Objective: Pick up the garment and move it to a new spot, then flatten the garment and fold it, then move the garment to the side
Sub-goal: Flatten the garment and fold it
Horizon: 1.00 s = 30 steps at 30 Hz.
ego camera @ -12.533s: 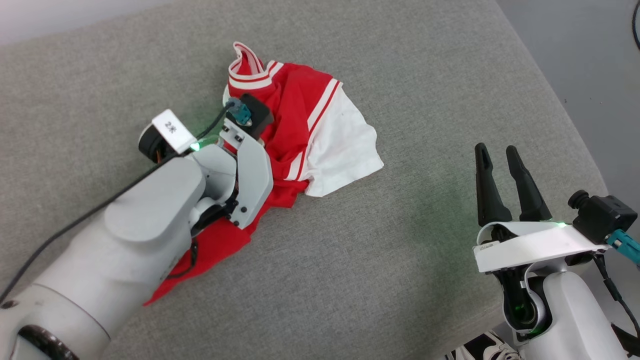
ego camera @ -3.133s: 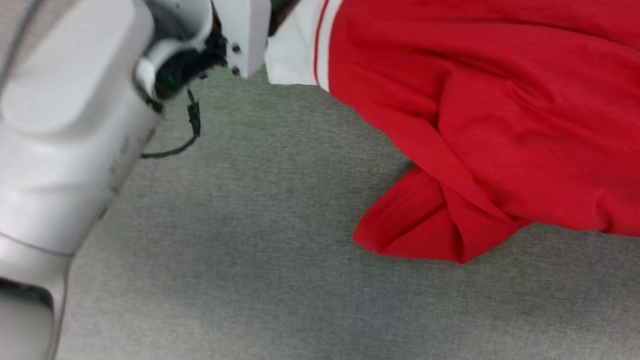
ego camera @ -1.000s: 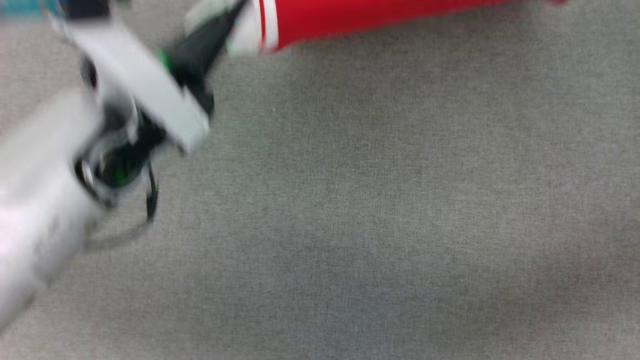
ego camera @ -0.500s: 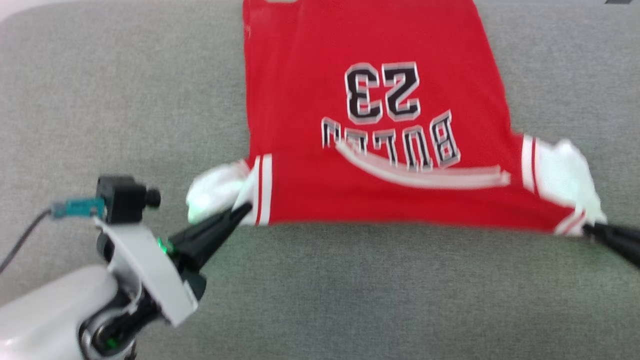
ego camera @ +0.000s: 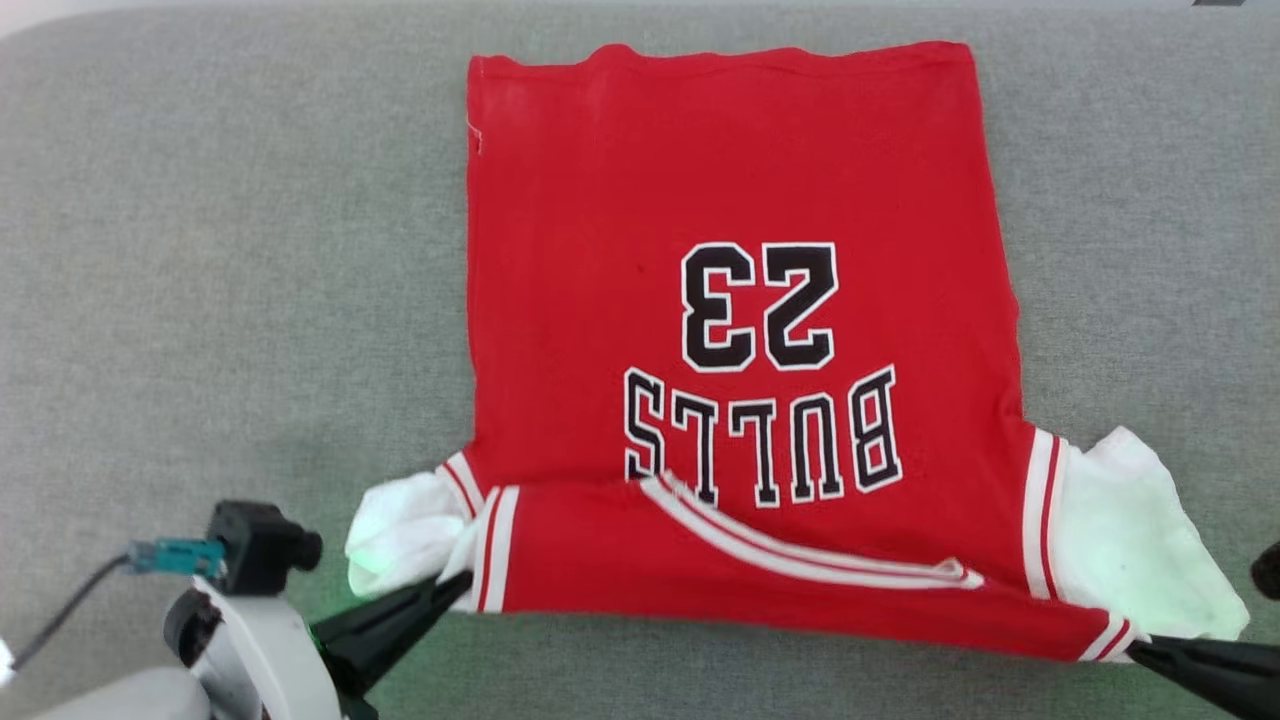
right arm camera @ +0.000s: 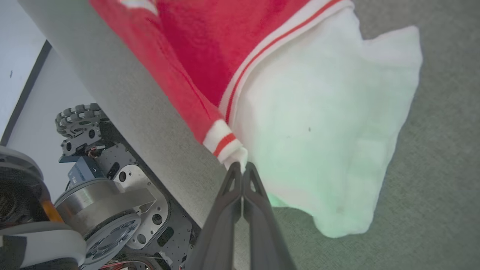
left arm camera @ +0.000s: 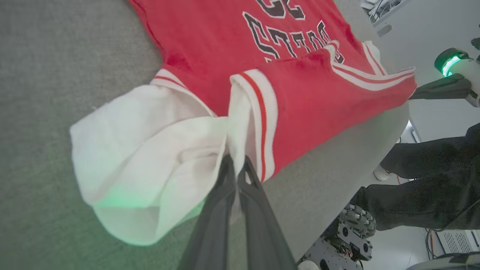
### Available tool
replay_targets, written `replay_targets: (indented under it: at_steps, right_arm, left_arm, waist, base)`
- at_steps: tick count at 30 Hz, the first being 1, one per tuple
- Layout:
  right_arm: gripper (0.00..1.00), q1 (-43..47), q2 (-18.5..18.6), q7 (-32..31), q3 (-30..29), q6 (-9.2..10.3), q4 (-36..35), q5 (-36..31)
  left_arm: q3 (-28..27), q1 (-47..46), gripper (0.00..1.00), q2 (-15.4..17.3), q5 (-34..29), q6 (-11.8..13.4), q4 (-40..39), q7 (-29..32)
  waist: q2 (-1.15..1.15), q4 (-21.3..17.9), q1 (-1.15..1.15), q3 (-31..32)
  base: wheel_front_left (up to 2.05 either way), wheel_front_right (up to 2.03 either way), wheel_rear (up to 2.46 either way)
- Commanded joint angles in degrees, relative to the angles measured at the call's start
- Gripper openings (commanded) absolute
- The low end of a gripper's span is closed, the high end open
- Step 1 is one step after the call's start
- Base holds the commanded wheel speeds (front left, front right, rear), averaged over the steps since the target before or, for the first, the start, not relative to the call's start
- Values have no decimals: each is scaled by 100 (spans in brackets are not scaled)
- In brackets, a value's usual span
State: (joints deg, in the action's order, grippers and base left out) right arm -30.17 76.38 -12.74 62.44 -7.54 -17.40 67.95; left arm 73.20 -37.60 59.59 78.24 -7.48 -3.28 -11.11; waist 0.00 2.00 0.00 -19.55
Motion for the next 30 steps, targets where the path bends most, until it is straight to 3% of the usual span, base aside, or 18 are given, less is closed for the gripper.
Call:
replay_targets:
  at_steps: [1,14,15,17,18,27,30]
  right_arm:
    - [0,143,-94,-55,-77,11,92,-79]
    - [0,927,-1541,-669,-848,11,1148,-1365]
    - [5,984,-1618,-691,-910,11,1157,-1444]
    - [62,1078,-1732,-668,-1090,11,1146,-1571]
    - [100,1124,-1762,-652,-1196,11,1102,-1626]
    - [100,1661,-1230,-903,-2614,11,198,-1279]
    - [100,1788,-917,-1090,-3407,11,-111,-1065]
  left_arm:
    - [5,110,0,-61,-108,3,109,25]
    - [41,387,0,-1077,-619,8,1179,53]
    - [44,410,0,-1104,-633,8,1220,52]
    - [46,466,0,-1139,-674,8,1267,51]
    - [50,478,0,-1148,-671,8,1275,21]
    - [44,579,0,-1093,-700,6,1138,-188]
    - [34,496,0,-1174,-819,5,1056,-240]
  waist:
    - [0,27,0,-41]
    - [0,145,0,-78]
    - [0,140,0,-55]
    - [0,117,0,-13]
    - [0,104,0,12]
    - [0,57,0,118]
    - [0,159,0,61]
  base:
    - [0,0,0]
    - [0,0,0]
    - [0,0,0]
    - [0,0,0]
    - [0,0,0]
    - [0,0,0]
    - [0,0,0]
